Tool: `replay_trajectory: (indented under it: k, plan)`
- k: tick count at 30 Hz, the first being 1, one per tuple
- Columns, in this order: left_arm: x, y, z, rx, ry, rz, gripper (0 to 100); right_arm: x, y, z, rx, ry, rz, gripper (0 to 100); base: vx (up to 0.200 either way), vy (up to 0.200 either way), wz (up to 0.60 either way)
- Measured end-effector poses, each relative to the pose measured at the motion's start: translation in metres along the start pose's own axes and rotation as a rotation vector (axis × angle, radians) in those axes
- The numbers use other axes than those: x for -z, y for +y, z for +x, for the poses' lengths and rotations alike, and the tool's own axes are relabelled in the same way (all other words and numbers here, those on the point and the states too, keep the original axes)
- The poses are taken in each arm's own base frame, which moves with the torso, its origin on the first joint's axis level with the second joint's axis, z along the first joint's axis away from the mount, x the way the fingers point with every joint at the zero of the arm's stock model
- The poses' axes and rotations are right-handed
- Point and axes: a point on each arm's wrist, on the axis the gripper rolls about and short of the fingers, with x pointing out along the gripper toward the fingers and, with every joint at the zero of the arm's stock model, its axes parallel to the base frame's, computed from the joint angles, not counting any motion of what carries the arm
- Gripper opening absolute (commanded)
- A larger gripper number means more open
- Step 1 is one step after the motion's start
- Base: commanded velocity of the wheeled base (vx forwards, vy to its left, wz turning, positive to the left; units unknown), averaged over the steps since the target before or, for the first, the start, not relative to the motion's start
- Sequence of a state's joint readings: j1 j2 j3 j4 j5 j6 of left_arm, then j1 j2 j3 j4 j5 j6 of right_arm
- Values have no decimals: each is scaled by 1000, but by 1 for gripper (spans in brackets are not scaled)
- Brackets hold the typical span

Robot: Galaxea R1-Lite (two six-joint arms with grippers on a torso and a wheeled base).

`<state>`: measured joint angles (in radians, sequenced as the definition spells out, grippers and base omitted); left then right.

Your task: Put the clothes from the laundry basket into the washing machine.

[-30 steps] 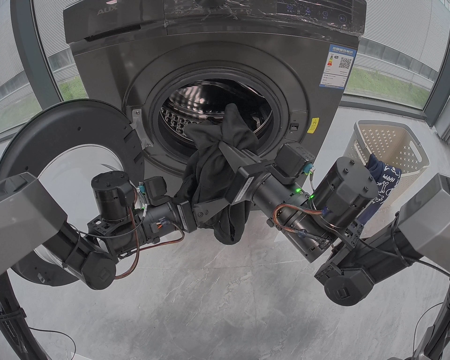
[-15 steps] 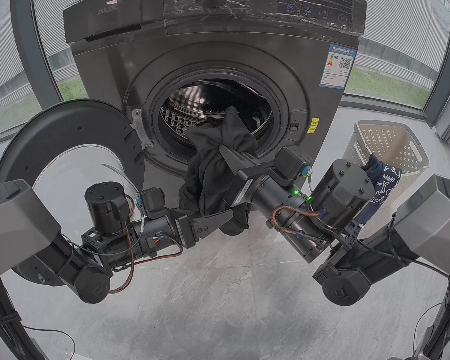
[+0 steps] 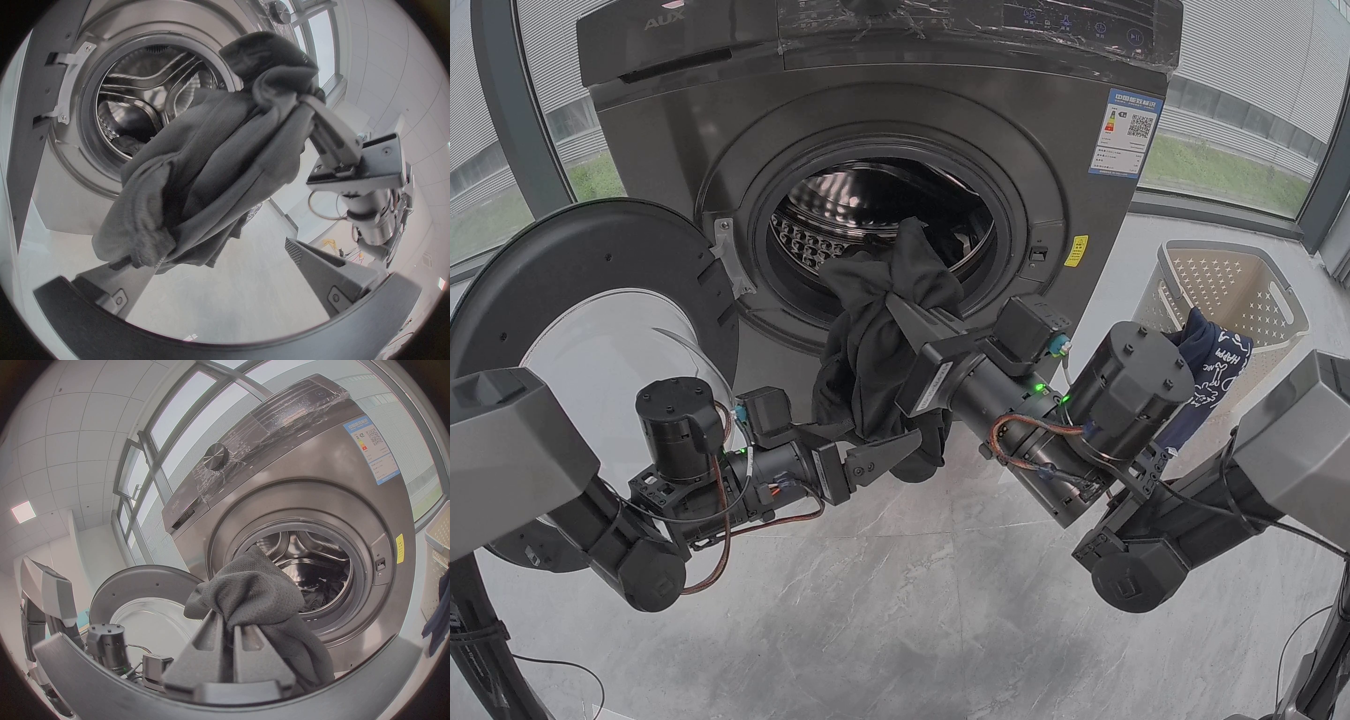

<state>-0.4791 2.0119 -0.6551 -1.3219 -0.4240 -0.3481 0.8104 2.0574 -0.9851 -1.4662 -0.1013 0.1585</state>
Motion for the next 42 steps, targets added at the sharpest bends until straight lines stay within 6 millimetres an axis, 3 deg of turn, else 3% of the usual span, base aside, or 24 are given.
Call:
replay_trajectory:
  k: [7,20,42]
  plan:
    - [10,18,4,-37,19,-2,100,0,1,0,-3,-1,1,0,0,0,0]
    - [25,22,18,-26,48,-13,100,1,2,0,-5,2,2,0,0,0,0]
    - [24,35,44,-53,-45,8,100,4,4,-1,-13,-3,5,0,0,0,0]
